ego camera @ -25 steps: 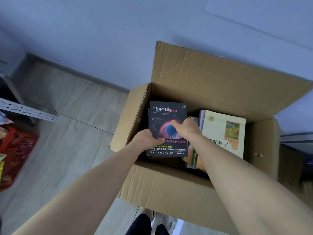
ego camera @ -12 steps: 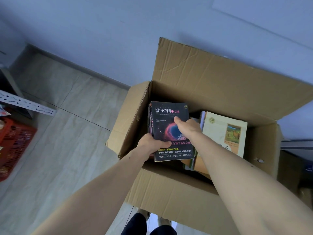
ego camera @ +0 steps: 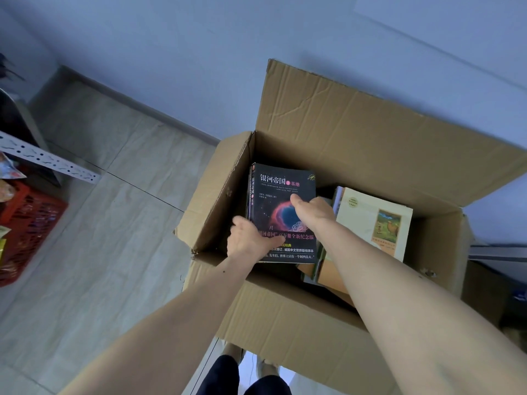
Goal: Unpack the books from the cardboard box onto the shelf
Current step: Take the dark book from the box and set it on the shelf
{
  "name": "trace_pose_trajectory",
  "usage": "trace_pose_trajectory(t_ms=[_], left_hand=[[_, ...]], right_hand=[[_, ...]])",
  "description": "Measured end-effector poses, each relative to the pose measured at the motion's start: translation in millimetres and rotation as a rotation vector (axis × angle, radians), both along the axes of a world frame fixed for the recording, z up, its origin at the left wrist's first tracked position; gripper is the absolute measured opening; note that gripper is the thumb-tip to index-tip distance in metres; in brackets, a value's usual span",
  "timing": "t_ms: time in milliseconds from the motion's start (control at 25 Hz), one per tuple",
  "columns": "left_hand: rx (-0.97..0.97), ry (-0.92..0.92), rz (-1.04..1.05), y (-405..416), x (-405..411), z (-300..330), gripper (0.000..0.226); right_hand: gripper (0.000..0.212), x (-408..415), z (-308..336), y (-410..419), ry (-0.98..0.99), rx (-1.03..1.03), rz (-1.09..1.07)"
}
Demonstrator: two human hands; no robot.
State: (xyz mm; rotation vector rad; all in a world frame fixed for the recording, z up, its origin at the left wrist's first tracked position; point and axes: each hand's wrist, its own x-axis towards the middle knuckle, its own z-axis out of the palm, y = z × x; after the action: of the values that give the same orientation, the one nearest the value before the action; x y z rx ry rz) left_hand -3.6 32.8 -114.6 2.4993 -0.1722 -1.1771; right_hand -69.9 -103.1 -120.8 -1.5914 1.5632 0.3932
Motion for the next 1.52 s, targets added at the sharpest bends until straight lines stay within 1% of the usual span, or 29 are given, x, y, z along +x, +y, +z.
trace_pose_trajectory(t_ms=[80, 160, 200, 240, 280, 440, 520, 600, 640, 720, 800, 880, 960, 1080, 1160, 1280, 1320, 1400, 1480, 1520], left_hand=[[-0.1, 0.124, 0.176, -1, 1, 3, 0.077], [-0.179, 0.295, 0.233, -1, 5, 6, 0.056], [-0.218, 0.369, 0.248, 1, 6, 10, 0.046], [-0.258, 0.425, 0.26, 2, 6, 15, 0.042], [-0.3, 0.461, 0.263, 5, 5, 22, 0.043], [-0.421, 0.533, 0.276, 18, 7, 66, 0.057], [-0.504, 0.556, 0.304, 26, 10, 97, 0.054], [-0.616, 0.565, 0.333, 37, 15, 135, 0.046], [-0.663, 0.565, 0.345, 44, 19, 156, 0.042], [-0.738, 0.558, 0.35, 60, 29, 198, 0.045], [-0.798, 0.519, 0.364, 86, 44, 241, 0.045], [-0.85, 0.461, 0.392, 117, 61, 277, 0.04], [-0.88, 0.382, 0.451, 159, 78, 314, 0.04], [-0.949, 0.269, 0.551, 229, 101, 363, 0.04], [-1.002, 0.183, 0.619, 291, 114, 392, 0.037], [-1.043, 0.045, 0.696, 393, 135, 430, 0.035], [-1.046, 0.006, 0.716, 429, 142, 441, 0.033], [-1.032, -0.085, 0.753, 511, 154, 465, 0.027], [-1.007, -0.182, 0.795, 592, 164, 488, 0.023], [-1.0, -0.224, 0.817, 630, 168, 498, 0.025]], right_hand=[[0.042, 0, 2, 0, -0.009, -0.005, 0.007], [0.045, -2, 6, 0, -0.027, 0.007, -0.002], [0.051, -4, 8, -1, -0.043, 0.03, -0.029], [0.059, -6, 12, -1, -0.059, 0.059, -0.067], [0.066, -8, 18, -1, -0.072, 0.082, -0.097], [0.086, -16, 62, -4, -0.125, 0.154, -0.128], [0.096, -15, 97, -4, -0.168, 0.159, -0.134], [0.103, -6, 142, -1, -0.254, 0.211, -0.118], [0.103, 2, 165, 3, -0.308, 0.246, -0.105], [0.105, 21, 212, 14, -0.387, 0.277, -0.04], [0.11, 44, 259, 34, -0.441, 0.245, 0.053], [0.109, 72, 299, 59, -0.497, 0.21, 0.145], [0.104, 105, 338, 98, -0.541, 0.215, 0.23], [0.087, 154, 387, 170, -0.626, 0.187, 0.327], [0.085, 184, 417, 233, -0.663, 0.174, 0.411], [0.074, 231, 456, 337, -0.736, 0.182, 0.552], [0.074, 244, 468, 373, -0.765, 0.19, 0.597], [0.083, 271, 490, 458, -0.808, 0.22, 0.68], [0.079, 294, 509, 542, -0.856, 0.259, 0.767], [0.076, 304, 519, 582, -0.88, 0.294, 0.8]])
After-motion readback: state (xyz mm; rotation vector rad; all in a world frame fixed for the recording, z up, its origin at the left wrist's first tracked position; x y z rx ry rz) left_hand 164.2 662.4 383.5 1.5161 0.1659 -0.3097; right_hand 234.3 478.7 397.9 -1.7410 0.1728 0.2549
